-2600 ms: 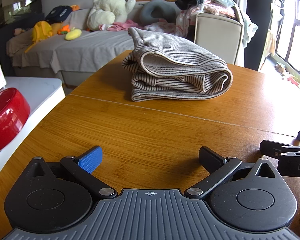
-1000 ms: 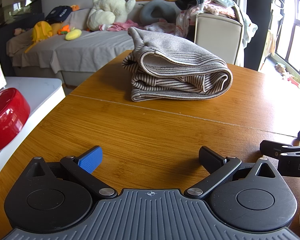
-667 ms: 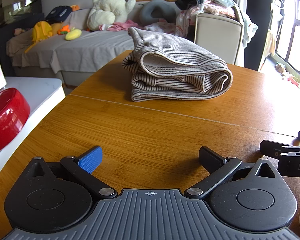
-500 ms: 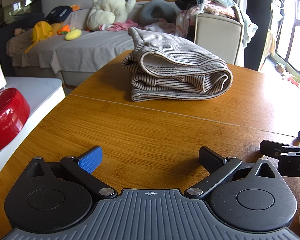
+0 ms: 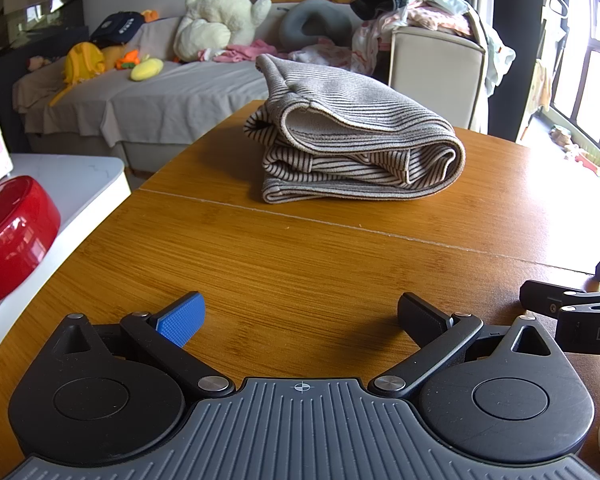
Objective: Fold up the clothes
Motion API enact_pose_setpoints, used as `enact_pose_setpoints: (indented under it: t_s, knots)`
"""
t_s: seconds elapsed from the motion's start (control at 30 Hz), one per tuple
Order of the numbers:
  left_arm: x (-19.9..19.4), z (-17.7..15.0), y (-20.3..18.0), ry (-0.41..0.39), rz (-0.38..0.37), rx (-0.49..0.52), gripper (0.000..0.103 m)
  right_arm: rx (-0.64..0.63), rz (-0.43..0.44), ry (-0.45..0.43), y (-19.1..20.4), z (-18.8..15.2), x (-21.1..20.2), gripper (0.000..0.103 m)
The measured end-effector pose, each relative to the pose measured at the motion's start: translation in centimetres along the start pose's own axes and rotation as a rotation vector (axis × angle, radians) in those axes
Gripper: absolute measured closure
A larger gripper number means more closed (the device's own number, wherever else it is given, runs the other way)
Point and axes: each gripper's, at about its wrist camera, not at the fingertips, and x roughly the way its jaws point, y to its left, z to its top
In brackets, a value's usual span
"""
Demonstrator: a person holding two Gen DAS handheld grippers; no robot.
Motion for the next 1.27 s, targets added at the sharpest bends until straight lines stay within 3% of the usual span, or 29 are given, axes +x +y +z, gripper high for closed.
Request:
enact_pose_setpoints:
  t_s: [1.27]
  knots:
    - [-0.02,0.05,-0.14,-0.003,-0.017,0.014,0.000,0.000,0.000,0.000,-0.02,0.02,0.03,0.000]
